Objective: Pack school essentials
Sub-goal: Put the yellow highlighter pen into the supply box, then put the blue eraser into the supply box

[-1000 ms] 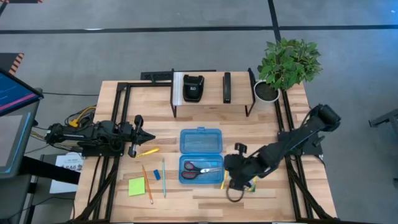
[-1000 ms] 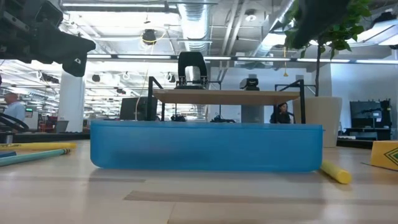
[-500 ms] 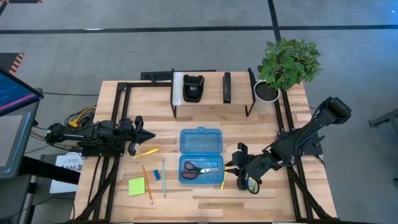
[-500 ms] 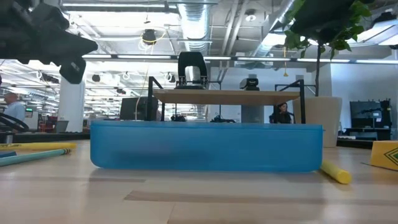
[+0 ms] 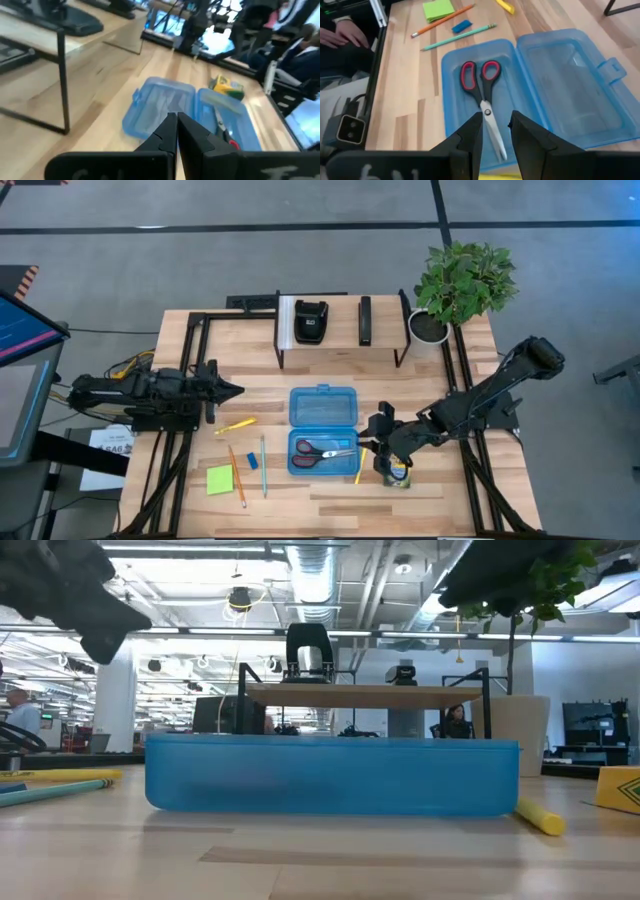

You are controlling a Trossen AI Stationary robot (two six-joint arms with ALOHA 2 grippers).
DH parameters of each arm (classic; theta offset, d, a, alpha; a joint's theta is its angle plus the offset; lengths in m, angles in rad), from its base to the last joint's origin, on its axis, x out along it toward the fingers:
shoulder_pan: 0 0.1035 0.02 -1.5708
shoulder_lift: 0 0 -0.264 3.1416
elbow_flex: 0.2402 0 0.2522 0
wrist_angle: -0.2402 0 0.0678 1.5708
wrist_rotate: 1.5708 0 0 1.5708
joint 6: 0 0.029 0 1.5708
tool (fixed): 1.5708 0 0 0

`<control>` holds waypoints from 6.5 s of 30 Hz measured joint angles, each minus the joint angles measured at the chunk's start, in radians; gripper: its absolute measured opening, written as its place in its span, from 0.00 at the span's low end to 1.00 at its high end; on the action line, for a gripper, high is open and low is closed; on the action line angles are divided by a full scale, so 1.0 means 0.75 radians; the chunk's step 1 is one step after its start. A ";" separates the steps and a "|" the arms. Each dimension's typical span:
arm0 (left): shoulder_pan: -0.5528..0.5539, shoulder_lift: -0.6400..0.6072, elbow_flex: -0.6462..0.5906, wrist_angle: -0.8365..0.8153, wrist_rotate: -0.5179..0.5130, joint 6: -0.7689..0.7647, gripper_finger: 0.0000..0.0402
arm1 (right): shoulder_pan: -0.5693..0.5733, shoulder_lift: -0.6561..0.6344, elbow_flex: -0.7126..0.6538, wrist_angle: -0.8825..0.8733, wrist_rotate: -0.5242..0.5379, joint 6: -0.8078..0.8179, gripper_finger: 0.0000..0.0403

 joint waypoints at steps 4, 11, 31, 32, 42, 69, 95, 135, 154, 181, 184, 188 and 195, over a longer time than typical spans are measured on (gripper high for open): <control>0.000 0.127 0.036 -0.007 0.009 -0.068 0.00 | -0.014 0.000 0.000 0.036 -0.005 -0.030 0.30; 0.000 0.367 0.037 -0.001 -0.009 -0.179 0.00 | -0.013 0.000 0.000 0.102 -0.010 -0.100 0.30; -0.055 1.094 0.255 -0.341 0.201 -0.319 0.37 | -0.011 0.001 0.000 0.102 -0.011 -0.123 0.30; -0.076 1.121 0.290 -0.367 0.197 -0.320 0.38 | -0.011 0.001 0.000 0.102 -0.011 -0.123 0.30; -0.366 1.385 0.380 -0.576 0.177 -0.524 0.38 | -0.003 0.001 0.001 0.104 -0.012 -0.119 0.30; -0.361 1.657 0.391 -0.498 0.136 -0.516 0.05 | -0.003 0.001 0.001 0.124 -0.014 -0.112 0.30; -0.370 1.616 0.829 -0.458 -0.025 -0.279 0.00 | -0.028 0.000 0.001 0.138 -0.015 -0.124 0.30; -0.297 2.426 1.568 -0.471 0.119 0.244 0.36 | -0.019 -0.189 0.002 0.128 0.033 -0.158 0.30; -0.649 1.430 0.563 0.254 -0.227 -0.282 0.30 | -0.032 -0.189 0.002 0.093 0.050 -0.109 0.30; -0.769 1.589 0.506 -0.131 -0.007 -0.717 0.25 | -0.067 -0.189 0.002 0.073 0.051 -0.133 0.30; -0.780 1.589 0.506 -0.113 -0.007 -0.452 0.26 | -0.068 -0.189 0.002 0.073 0.051 -0.158 0.30; -0.783 1.589 0.506 -0.104 -0.003 -0.078 0.29 | -0.068 -0.189 0.002 0.073 0.050 -0.169 0.30; -0.783 1.589 0.506 -0.095 0.004 0.370 0.34 | -0.068 -0.189 0.002 0.073 0.050 -0.173 0.30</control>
